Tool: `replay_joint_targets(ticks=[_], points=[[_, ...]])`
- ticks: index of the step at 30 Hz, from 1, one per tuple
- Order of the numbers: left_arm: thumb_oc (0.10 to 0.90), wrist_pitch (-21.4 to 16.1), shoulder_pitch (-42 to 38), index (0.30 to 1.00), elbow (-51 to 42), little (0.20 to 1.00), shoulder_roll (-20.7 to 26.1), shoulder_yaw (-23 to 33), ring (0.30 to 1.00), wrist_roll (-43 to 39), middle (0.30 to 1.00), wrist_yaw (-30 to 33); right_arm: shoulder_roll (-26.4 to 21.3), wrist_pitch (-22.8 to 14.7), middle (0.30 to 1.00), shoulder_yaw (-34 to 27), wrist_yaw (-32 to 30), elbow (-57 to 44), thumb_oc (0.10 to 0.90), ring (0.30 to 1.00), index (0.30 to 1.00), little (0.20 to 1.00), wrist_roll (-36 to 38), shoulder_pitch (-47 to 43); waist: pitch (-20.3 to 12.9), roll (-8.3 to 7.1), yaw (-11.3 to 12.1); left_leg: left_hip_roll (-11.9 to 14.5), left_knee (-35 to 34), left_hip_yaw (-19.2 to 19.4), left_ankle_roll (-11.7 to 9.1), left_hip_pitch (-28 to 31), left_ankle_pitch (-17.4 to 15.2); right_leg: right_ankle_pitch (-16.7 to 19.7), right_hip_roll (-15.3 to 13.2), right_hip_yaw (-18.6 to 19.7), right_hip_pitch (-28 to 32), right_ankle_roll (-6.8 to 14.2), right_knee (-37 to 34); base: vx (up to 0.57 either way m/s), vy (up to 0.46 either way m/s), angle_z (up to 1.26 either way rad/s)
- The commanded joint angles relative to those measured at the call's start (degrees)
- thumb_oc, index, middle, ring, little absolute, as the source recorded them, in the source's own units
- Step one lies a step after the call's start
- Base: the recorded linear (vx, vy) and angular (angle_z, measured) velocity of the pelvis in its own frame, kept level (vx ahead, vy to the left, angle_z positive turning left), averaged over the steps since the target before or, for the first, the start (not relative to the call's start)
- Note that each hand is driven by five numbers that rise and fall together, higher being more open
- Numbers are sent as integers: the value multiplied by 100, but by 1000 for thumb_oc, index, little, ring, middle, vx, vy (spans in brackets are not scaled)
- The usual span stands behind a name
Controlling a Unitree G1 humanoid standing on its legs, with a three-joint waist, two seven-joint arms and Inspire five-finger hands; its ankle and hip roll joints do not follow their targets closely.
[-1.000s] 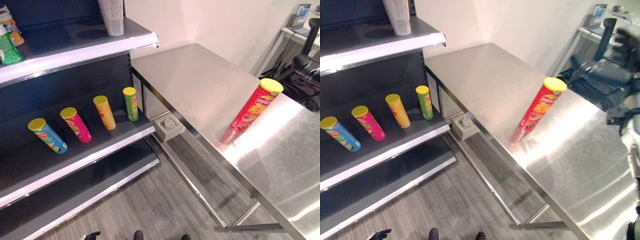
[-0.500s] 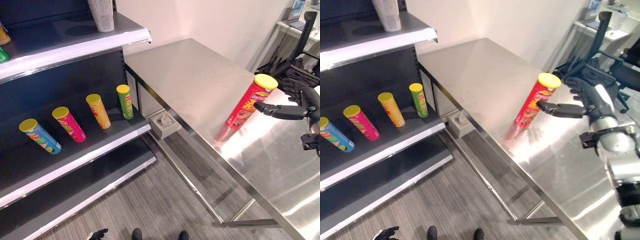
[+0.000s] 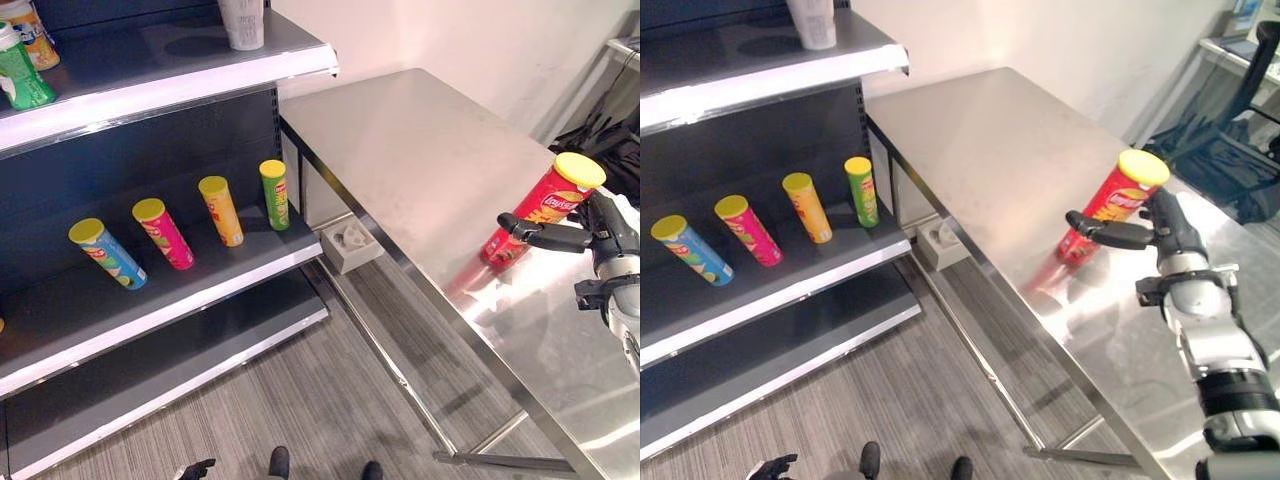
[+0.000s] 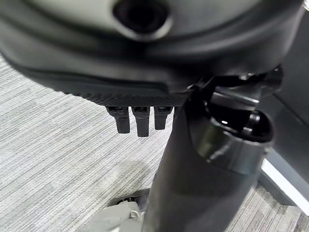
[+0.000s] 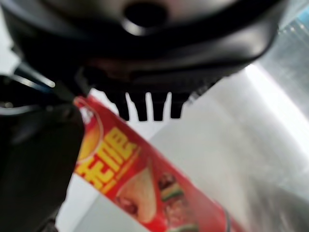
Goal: Put the goods on the table back onto the shelves and tidy them up.
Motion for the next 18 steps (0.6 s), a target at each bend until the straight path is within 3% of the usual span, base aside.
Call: replay_joint_targets(ticks=[1, 12, 13, 14, 16, 18], points=[[800, -99, -156, 900, 8, 900, 289, -95, 900, -9, 900, 179, -236, -380, 900, -346, -566, -21, 800, 900, 900, 900, -155, -934, -287, -270, 180, 293, 20, -205, -404, 246, -703, -136, -227, 194, -66, 366, 76, 0, 0, 0], [800, -97, -169, 900, -1, 900, 314, -129, 900, -27, 900, 243, -324, -366, 900, -179, -730, 176, 800, 900, 900, 900, -299, -1282, -291, -289, 226, 282, 20, -264, -397, 262, -721, -164, -231, 168, -29, 362, 76, 5, 0, 1], [800, -97, -164, 900, -16, 900, 318, -128, 900, -31, 900, 237, -327, -362, 867, -134, -706, 190, 778, 867, 867, 867, -284, -1315, -292, -292, 231, 281, 20, -265, -398, 262, -722, -165, -231, 165, -30, 361, 76, 0, 0, 0], [800, -96, -167, 900, -13, 900, 322, -133, 900, -34, 900, 232, -323, -358, 766, -90, -698, 219, 711, 766, 766, 766, -269, -1357, -292, -297, 235, 281, 20, -271, -399, 259, -722, -167, -229, 165, -31, 358, 76, 0, 0, 0], [800, -103, -149, 900, -22, 900, 334, -147, 900, -53, 900, 226, -324, -349, 300, 48, -660, 265, 400, 300, 300, 300, -267, -1477, -279, -311, 251, 290, 20, -285, -403, 255, -720, -173, -222, 160, -32, 349, 76, 0, 0, 0], [800, -91, -148, 900, -15, 900, 342, -141, 900, -98, 900, 248, -303, -334, 300, 129, -678, 294, 400, 300, 300, 300, -280, -1576, -252, -334, 273, 300, 20, -309, -406, 243, -714, -181, -213, 144, -40, 348, 76, 9, -19, 6]])
